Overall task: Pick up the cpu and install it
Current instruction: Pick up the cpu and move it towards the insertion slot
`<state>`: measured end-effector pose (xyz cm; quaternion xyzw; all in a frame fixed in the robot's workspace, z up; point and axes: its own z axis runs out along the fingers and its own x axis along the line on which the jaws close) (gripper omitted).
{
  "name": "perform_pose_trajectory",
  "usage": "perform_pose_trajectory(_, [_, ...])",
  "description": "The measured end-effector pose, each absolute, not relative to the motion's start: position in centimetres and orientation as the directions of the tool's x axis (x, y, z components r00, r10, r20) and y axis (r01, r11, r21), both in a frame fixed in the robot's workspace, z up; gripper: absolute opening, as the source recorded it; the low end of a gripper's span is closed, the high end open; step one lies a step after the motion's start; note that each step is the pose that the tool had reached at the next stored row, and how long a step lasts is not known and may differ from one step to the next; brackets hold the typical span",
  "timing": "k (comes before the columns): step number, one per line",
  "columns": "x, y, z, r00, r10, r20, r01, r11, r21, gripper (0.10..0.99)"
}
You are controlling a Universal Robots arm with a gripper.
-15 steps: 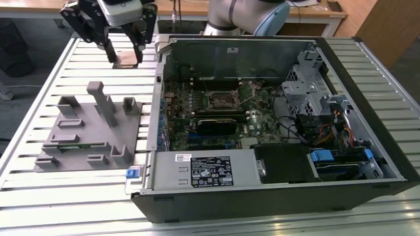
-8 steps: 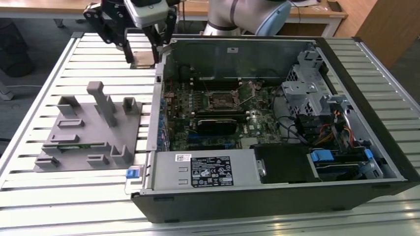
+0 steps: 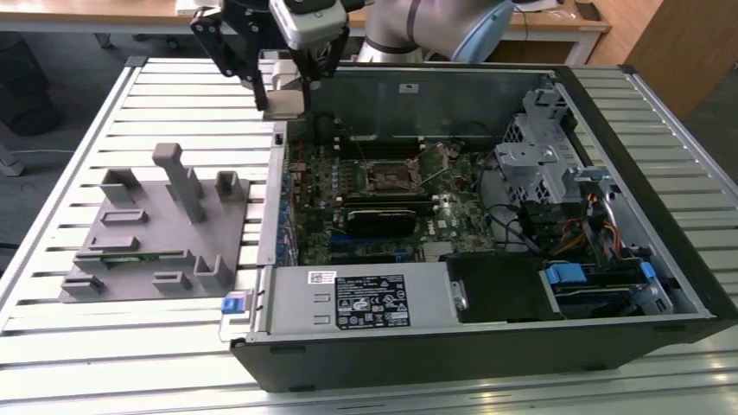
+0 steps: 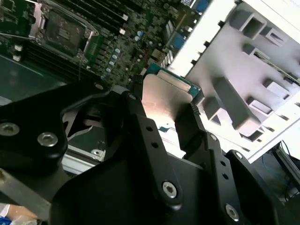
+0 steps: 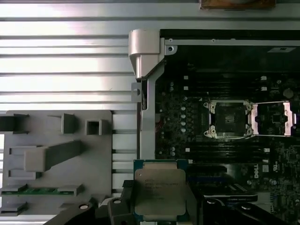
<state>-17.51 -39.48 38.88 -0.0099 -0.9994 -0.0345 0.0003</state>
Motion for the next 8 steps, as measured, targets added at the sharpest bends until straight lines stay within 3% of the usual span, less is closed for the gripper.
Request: perform_pose_trajectory(8, [-14.1, -38.6, 38.6, -1.000, 0.020, 0.001, 0.020, 0.997, 0.070, 0.525])
